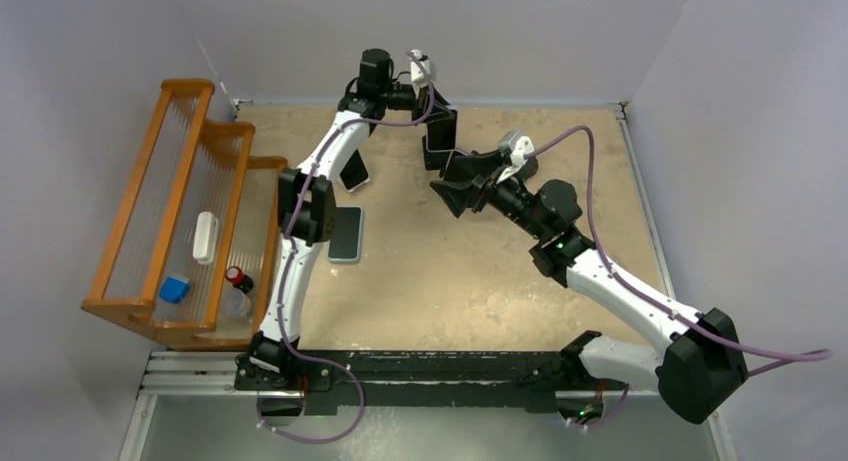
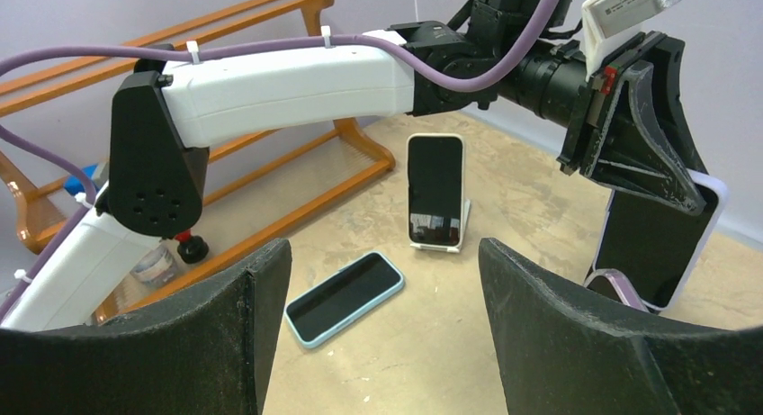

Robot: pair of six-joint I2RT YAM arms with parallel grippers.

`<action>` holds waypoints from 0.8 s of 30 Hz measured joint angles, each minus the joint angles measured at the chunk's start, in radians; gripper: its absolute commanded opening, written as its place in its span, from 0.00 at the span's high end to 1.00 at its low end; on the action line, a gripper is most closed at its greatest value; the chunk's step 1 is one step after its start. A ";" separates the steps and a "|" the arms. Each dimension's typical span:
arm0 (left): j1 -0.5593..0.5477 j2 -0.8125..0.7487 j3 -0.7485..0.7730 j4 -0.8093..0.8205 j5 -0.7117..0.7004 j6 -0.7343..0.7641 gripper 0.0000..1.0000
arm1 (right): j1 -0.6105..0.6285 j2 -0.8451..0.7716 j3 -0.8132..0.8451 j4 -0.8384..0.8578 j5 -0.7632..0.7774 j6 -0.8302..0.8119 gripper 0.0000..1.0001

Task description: Place the phone on the phone stand

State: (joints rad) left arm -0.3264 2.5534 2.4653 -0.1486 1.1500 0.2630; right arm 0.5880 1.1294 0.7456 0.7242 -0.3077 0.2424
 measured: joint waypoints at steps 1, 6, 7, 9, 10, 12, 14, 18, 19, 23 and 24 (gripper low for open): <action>0.000 0.004 0.000 -0.001 -0.001 -0.001 1.00 | 0.000 0.004 0.000 0.001 0.000 0.000 0.23; 0.000 0.016 0.000 -0.010 -0.001 -0.001 1.00 | 0.000 0.034 0.000 0.000 -0.002 0.000 0.23; 0.000 0.018 0.000 -0.014 0.000 -0.001 1.00 | -0.001 0.037 0.000 0.000 -0.003 0.000 0.23; 0.002 0.021 0.000 -0.026 0.001 -0.001 1.00 | -0.003 0.042 0.000 0.000 -0.003 0.000 0.23; 0.003 0.022 0.000 -0.028 0.002 -0.001 1.00 | -0.004 0.042 0.000 0.000 -0.003 0.000 0.23; 0.006 0.024 -0.005 -0.030 0.006 -0.002 1.00 | -0.007 0.042 0.000 0.002 -0.006 0.000 0.23; 0.010 0.027 -0.008 -0.031 0.011 -0.009 1.00 | -0.008 0.042 0.000 0.003 -0.007 0.000 0.23; 0.017 0.045 -0.009 -0.032 0.021 -0.018 1.00 | -0.012 0.042 0.000 0.005 -0.017 0.000 0.23; 0.018 0.051 -0.009 -0.031 0.024 -0.019 1.00 | -0.013 0.042 0.000 0.005 -0.019 0.000 0.23; 0.023 0.079 -0.010 -0.010 0.037 -0.041 1.00 | -0.013 0.042 0.000 0.005 -0.025 0.000 0.23; 0.024 0.080 -0.010 0.001 0.040 -0.046 1.00 | -0.013 0.042 0.000 0.005 -0.025 0.000 0.23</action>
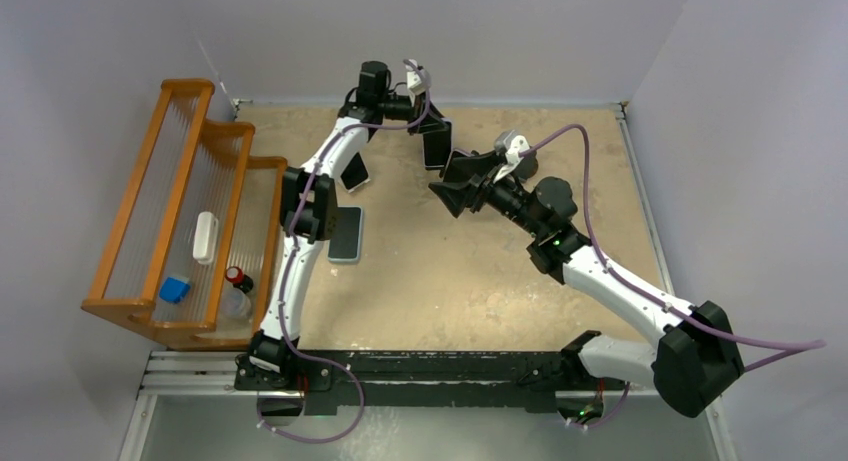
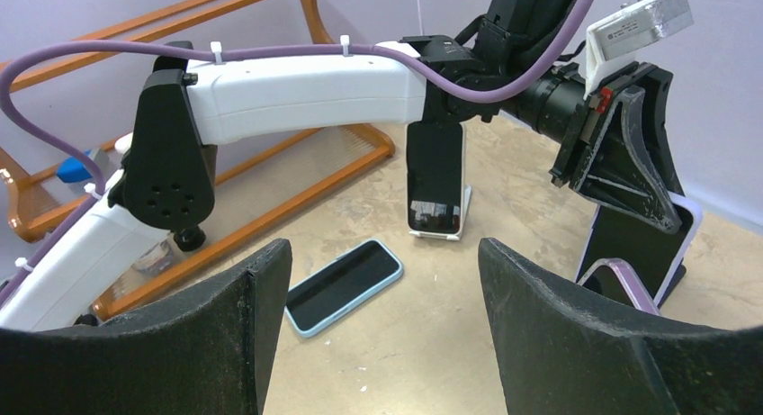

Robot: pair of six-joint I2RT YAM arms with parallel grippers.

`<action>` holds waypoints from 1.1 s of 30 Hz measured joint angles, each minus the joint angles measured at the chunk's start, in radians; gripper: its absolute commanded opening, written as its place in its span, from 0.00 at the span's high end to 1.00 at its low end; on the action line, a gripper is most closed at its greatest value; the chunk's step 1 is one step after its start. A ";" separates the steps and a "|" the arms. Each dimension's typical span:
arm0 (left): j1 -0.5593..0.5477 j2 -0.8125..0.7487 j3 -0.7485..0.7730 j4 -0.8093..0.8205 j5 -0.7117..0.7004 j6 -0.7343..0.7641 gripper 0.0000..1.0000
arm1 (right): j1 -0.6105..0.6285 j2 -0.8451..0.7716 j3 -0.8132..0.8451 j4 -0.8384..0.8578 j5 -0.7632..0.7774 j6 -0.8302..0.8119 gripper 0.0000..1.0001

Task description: Place the phone on the phone stand

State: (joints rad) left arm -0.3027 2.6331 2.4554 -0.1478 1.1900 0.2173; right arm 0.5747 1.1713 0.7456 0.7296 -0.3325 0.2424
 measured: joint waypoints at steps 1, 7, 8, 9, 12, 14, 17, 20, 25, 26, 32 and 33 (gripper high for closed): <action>0.001 0.000 0.000 0.005 0.003 -0.005 1.00 | 0.000 0.000 0.000 0.000 0.000 0.000 0.23; 0.002 0.003 -0.012 0.048 0.007 -0.042 0.96 | -0.002 0.000 0.000 0.005 -0.002 0.001 0.23; 0.002 0.004 -0.013 0.055 0.007 -0.046 0.93 | -0.003 0.000 0.000 0.007 -0.002 0.001 0.23; 0.002 0.004 -0.015 0.059 0.006 -0.050 0.88 | -0.005 0.000 0.000 0.010 -0.003 0.001 0.23; 0.001 0.004 -0.020 0.073 0.003 -0.055 0.71 | -0.010 0.000 0.000 0.013 -0.004 0.001 0.23; 0.000 0.004 -0.027 0.086 -0.019 -0.048 0.63 | -0.013 0.000 -0.002 0.017 -0.004 0.002 0.23; -0.001 0.017 -0.042 0.089 -0.049 -0.043 0.57 | -0.014 0.000 -0.003 0.019 -0.008 0.004 0.23; -0.002 0.035 -0.049 0.090 -0.069 -0.042 0.53 | -0.016 0.000 -0.011 0.029 -0.012 0.005 0.23; -0.002 0.055 -0.050 0.094 -0.086 -0.044 0.51 | -0.023 0.000 -0.018 0.033 -0.023 0.008 0.23; -0.002 0.055 -0.052 0.095 -0.088 -0.046 0.50 | -0.024 0.000 -0.018 0.035 -0.026 0.008 0.23; -0.001 0.055 -0.068 0.109 -0.096 -0.045 0.41 | -0.026 0.000 -0.019 0.040 -0.028 0.009 0.23; 0.000 0.054 -0.080 0.112 -0.097 -0.045 0.38 | -0.026 0.000 -0.019 0.040 -0.029 0.009 0.23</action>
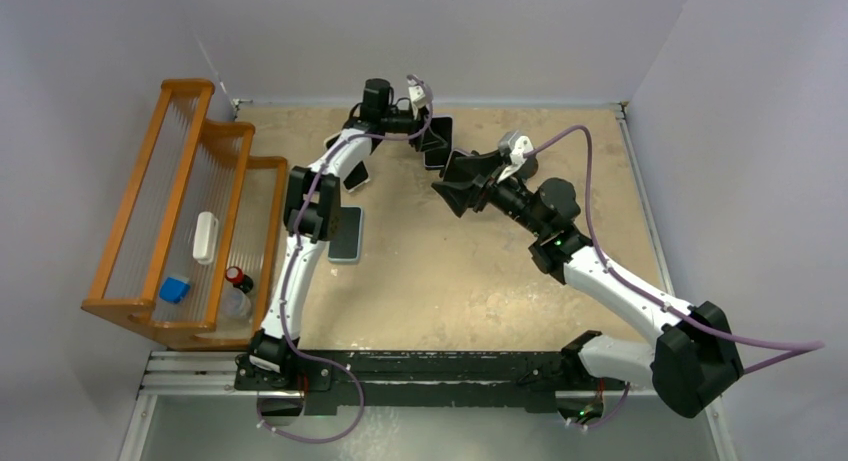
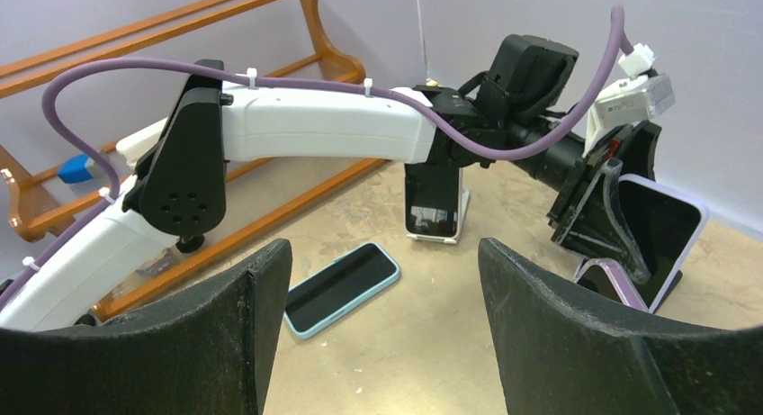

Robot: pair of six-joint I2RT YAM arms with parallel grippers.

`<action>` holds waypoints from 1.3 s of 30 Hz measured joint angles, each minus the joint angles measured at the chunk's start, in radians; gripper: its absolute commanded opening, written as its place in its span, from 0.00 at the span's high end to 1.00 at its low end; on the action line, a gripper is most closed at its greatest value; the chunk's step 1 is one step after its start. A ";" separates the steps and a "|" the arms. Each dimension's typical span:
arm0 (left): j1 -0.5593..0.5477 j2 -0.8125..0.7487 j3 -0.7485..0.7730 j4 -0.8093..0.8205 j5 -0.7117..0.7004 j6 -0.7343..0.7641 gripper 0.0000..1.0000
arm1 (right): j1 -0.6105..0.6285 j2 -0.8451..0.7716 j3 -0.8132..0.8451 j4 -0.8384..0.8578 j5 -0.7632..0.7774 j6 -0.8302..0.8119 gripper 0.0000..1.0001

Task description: Place the phone on the phone stand

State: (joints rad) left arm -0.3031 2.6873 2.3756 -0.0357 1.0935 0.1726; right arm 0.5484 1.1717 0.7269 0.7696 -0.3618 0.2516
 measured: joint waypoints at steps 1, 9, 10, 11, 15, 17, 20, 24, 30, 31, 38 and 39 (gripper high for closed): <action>0.001 -0.003 -0.016 0.002 0.000 0.001 0.35 | 0.000 0.000 0.000 0.000 0.000 0.000 0.23; 0.047 -0.141 -0.278 0.032 0.007 0.029 0.22 | 0.000 0.000 -0.015 0.000 -0.017 0.003 0.23; 0.053 -0.168 -0.316 0.034 0.010 0.030 0.22 | 0.000 -0.001 -0.015 0.000 -0.023 0.003 0.23; 0.061 -0.204 -0.369 0.035 0.012 0.031 0.21 | 0.000 -0.001 -0.015 0.002 -0.027 0.004 0.23; 0.073 -0.299 -0.488 0.035 0.012 0.042 0.19 | 0.000 -0.005 -0.016 0.002 -0.046 0.010 0.23; 0.074 -0.352 -0.549 0.041 0.004 0.052 0.19 | 0.000 -0.019 -0.024 0.002 -0.050 0.014 0.23; 0.071 -0.420 -0.624 0.055 -0.005 0.057 0.18 | 0.000 -0.055 -0.044 0.004 -0.050 0.021 0.23; 0.069 -0.464 -0.655 0.076 -0.011 0.056 0.17 | 0.000 -0.106 -0.067 0.005 -0.049 0.026 0.22; 0.067 -0.485 -0.668 0.094 -0.040 0.051 0.16 | 0.000 -0.156 -0.077 0.005 -0.048 0.031 0.22; 0.067 -0.498 -0.684 0.100 -0.051 0.049 0.16 | 0.000 -0.159 -0.078 0.003 -0.049 0.032 0.22; 0.067 -0.768 -0.885 0.144 -0.246 -0.008 0.14 | 0.000 -0.175 -0.096 -0.001 -0.049 0.040 0.21; 0.067 -0.821 -0.914 0.148 -0.284 -0.025 0.14 | 0.000 -0.181 -0.099 -0.002 -0.048 0.048 0.21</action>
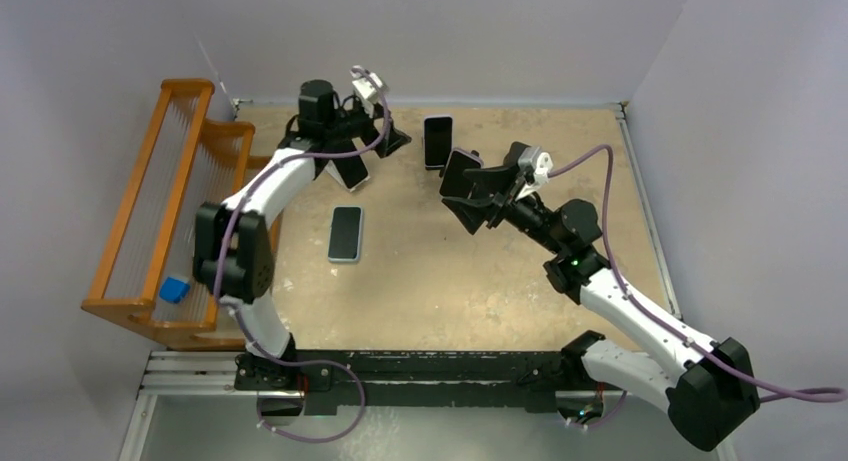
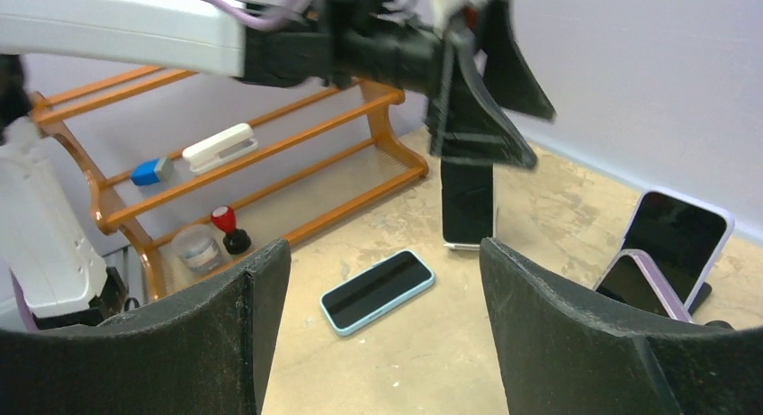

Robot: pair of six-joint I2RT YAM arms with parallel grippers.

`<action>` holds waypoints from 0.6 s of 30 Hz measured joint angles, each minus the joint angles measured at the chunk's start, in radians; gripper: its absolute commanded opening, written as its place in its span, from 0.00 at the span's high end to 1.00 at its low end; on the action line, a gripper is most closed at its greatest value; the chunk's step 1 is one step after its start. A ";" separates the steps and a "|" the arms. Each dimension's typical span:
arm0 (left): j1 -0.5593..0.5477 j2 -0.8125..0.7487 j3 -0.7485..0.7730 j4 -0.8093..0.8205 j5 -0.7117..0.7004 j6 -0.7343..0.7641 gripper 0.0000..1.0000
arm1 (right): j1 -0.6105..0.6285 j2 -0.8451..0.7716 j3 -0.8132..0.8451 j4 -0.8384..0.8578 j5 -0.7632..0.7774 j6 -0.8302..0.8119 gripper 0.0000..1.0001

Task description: Place the phone on the phone stand

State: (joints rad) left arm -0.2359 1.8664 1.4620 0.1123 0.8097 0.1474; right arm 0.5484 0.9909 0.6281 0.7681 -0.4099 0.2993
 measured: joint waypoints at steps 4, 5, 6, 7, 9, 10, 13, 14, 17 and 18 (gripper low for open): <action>0.000 -0.267 -0.113 -0.009 -0.153 -0.092 0.14 | 0.000 -0.004 0.000 0.000 0.018 0.042 0.12; 0.000 -0.304 -0.124 -0.017 -0.178 -0.110 0.14 | 0.000 -0.002 0.000 -0.002 0.024 0.054 0.10; 0.000 -0.369 -0.148 -0.037 -0.233 -0.143 0.14 | 0.000 0.003 0.000 -0.006 0.027 0.068 0.09; -0.002 -0.407 -0.164 -0.051 -0.271 -0.166 0.14 | 0.000 0.010 0.001 -0.010 0.031 0.080 0.08; -0.002 -0.525 -0.225 -0.131 -0.402 -0.240 0.13 | 0.000 0.025 0.005 -0.029 0.040 0.103 0.07; -0.002 -0.562 -0.249 -0.164 -0.455 -0.271 0.14 | 0.000 0.031 0.005 -0.036 0.048 0.112 0.07; -0.002 -0.630 -0.339 -0.324 -0.605 -0.377 0.18 | 0.000 0.028 0.005 -0.061 0.063 0.127 0.06; -0.002 -0.628 -0.367 -0.380 -0.642 -0.412 0.18 | 0.000 0.025 0.005 -0.065 0.068 0.128 0.06; -0.001 -0.551 -0.464 -0.529 -0.715 -0.504 0.16 | 0.000 0.007 0.006 -0.078 0.083 0.130 0.05; -0.001 -0.513 -0.492 -0.561 -0.724 -0.520 0.15 | 0.000 0.003 0.006 -0.080 0.085 0.130 0.05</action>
State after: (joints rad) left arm -0.2367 1.3529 0.9699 -0.4488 0.0853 -0.3721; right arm 0.5484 0.9939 0.6338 0.6884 -0.3252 0.4297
